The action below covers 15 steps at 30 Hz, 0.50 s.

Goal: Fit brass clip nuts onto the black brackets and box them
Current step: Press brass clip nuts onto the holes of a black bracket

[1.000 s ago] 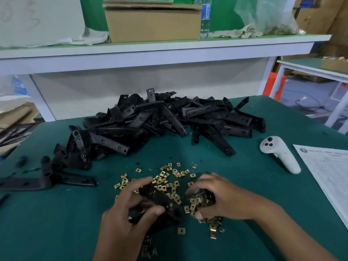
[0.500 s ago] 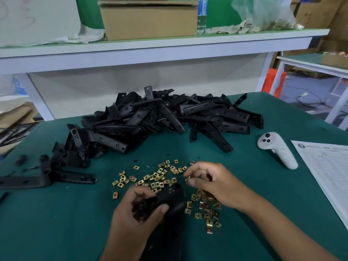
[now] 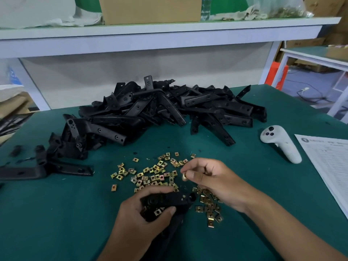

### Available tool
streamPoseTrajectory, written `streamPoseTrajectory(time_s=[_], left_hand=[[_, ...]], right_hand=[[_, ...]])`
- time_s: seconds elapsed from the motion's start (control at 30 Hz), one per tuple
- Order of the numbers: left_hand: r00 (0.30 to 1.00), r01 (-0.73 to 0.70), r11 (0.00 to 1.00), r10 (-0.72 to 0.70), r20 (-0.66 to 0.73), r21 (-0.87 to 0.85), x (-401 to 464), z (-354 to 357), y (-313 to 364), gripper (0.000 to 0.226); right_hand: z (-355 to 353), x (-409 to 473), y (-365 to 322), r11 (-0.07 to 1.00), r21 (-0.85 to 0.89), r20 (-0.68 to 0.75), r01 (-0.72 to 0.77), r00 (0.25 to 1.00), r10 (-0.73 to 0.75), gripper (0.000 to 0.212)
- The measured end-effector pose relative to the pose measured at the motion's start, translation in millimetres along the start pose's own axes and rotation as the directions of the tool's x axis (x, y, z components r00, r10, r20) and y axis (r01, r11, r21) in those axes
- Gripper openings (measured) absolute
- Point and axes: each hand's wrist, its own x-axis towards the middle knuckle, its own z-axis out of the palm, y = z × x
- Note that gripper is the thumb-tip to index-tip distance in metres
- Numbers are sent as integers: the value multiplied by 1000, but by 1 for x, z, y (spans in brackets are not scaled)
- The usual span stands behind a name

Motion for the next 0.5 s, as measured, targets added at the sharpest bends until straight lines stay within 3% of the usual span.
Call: streamPoseTrajectory(time_s=[0.5], left_hand=[[999, 37, 998, -39, -31, -53, 2, 1, -6, 39]], right_hand=[[3, -2, 4, 997, -71, 52, 12, 999, -9, 5]])
